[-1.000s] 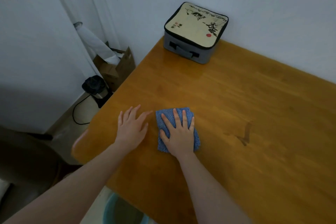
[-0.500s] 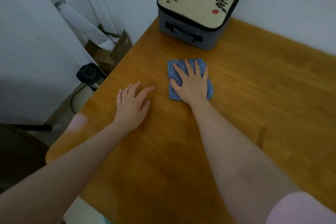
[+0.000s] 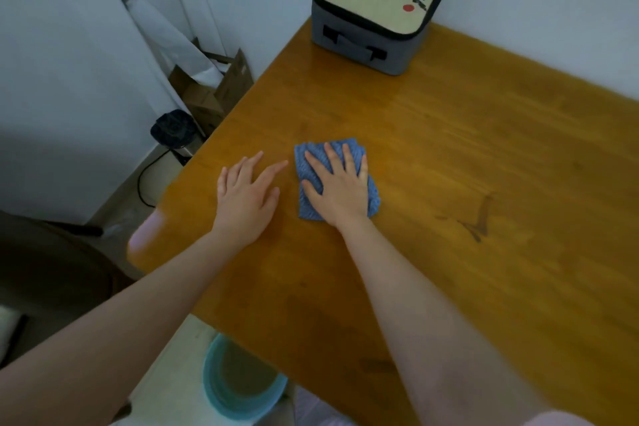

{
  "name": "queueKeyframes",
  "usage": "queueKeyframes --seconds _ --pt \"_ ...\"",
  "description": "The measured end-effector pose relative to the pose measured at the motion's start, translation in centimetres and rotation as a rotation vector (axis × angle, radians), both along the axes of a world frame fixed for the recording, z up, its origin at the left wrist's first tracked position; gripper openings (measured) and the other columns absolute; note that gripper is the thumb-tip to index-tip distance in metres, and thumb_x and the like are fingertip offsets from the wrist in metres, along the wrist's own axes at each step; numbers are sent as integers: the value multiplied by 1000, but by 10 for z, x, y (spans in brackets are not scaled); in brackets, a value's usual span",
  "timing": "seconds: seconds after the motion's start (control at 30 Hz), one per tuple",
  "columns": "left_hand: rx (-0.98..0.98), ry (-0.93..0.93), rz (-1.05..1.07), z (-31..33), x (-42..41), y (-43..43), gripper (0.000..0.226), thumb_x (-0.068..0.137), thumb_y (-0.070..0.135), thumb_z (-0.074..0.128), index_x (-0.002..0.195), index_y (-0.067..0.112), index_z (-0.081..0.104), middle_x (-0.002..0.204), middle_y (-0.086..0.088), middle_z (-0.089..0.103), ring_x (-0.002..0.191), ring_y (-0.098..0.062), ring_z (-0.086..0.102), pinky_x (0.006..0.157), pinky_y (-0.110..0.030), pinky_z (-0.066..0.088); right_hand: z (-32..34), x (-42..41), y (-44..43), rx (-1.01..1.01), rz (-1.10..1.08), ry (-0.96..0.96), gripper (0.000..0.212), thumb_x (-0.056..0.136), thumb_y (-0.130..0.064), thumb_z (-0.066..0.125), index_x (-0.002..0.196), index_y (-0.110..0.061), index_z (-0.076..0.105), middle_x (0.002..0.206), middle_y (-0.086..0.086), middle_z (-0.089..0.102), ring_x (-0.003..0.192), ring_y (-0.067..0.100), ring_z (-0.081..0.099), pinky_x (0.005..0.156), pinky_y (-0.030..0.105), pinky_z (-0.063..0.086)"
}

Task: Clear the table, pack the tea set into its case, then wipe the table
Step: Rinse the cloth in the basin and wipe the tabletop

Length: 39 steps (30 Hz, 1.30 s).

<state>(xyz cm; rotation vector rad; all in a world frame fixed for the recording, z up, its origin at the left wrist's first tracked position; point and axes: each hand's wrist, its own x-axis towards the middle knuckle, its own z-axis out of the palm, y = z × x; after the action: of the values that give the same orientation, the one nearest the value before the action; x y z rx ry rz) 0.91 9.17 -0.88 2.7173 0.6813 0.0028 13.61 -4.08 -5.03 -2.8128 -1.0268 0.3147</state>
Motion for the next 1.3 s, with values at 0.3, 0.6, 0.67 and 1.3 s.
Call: queueKeyframes --seconds 0.3,0.6,0.67,1.3 --pt "-12 -27 -6 11 -80 -31 47 101 35 39 146 44 30 160 -2 16 147 -26 7 118 -48 -1 -5 -129 -25 34 47 -10 61 94 -63 19 152 -42 21 163 -3 13 150 28 0 117 58 -4" --pt "-77 -10 23 12 -162 -64 50 98 42 42 146 47 28 161 -3 11 147 -27 6 118 -48 -1 -1 -204 -58 39 21 -27 64 93 -65 12 152 -41 20 162 1 17 149 33 4 117 60 -3" --pt "-86 -10 33 11 -176 -71 51 97 40 44 145 47 27 161 -4 12 147 -28 8 118 -49 0 -1 -211 -66 26 16 -38 63 94 -64 12 153 -40 19 162 2 17 149 33 5 116 61 -4" --pt "-153 32 80 11 -181 -129 54 99 42 41 148 46 20 161 -3 10 147 -27 8 119 -49 0 -7 -222 -214 38 -41 -107 56 98 -61 25 150 -40 29 158 -1 29 147 32 20 113 65 13"
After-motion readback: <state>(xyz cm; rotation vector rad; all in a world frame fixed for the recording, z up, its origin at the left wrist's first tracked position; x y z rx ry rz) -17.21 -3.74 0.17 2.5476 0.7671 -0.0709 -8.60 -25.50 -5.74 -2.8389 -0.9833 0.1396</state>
